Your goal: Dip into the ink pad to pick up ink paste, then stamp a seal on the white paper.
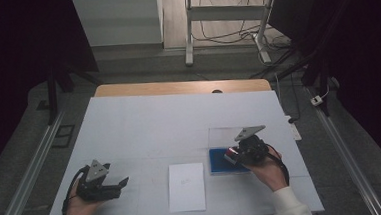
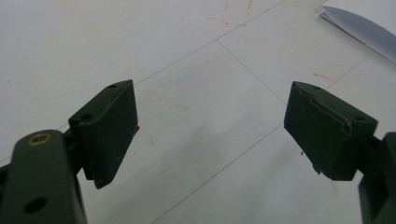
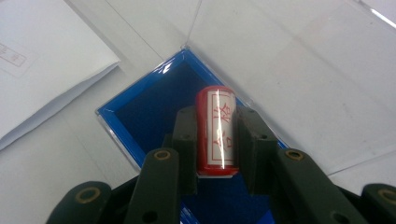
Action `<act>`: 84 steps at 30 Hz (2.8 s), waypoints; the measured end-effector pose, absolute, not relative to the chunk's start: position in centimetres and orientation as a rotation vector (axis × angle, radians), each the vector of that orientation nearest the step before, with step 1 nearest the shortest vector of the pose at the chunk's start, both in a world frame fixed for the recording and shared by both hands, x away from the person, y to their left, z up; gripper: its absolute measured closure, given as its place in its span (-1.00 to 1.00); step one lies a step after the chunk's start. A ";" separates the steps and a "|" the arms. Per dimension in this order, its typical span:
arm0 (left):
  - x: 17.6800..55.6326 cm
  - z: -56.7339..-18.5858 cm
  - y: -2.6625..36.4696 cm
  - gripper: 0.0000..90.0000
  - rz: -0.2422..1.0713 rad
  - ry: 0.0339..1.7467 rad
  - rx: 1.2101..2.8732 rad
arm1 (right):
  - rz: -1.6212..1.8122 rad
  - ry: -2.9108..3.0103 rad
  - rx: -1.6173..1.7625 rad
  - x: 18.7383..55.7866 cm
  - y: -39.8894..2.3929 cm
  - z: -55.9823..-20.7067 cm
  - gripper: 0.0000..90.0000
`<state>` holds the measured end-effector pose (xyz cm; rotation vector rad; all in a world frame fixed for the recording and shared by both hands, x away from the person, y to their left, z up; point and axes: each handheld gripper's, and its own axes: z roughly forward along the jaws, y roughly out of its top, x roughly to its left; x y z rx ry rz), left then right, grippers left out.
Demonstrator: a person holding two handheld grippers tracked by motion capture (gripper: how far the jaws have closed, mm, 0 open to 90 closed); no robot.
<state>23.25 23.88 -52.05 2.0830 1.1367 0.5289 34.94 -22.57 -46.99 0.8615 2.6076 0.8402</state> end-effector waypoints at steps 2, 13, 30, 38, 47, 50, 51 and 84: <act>23.3 -52.1 23.9 -0.60 0.527 1.139 2.085 | 0.885 2.606 0.864 34.9 -23.0 -47.0 0.56; 23.4 -52.3 23.9 -0.60 0.520 1.142 2.093 | 1.002 2.567 0.880 34.6 -24.0 -45.9 0.56; 23.5 -52.3 23.9 -0.60 0.516 1.137 2.094 | 1.047 2.524 0.849 33.9 -23.9 -44.6 0.56; 23.5 -52.3 23.9 -0.60 0.519 1.137 2.092 | 1.048 2.525 0.841 33.8 -23.8 -44.5 0.56; 23.5 -52.4 23.9 -0.61 0.517 1.136 2.095 | 1.053 2.540 0.803 33.5 -23.0 -44.3 0.56; 23.5 -52.3 23.9 -0.61 0.515 1.135 2.092 | 1.071 2.539 0.800 33.3 -22.8 -44.2 0.56; 23.5 -52.3 23.9 -0.61 0.514 1.134 2.093 | 1.074 2.540 0.787 33.3 -22.7 -44.2 0.56; 23.6 -52.3 23.8 -0.60 0.511 1.133 2.094 | 1.173 2.649 0.653 31.3 -18.1 -44.0 0.56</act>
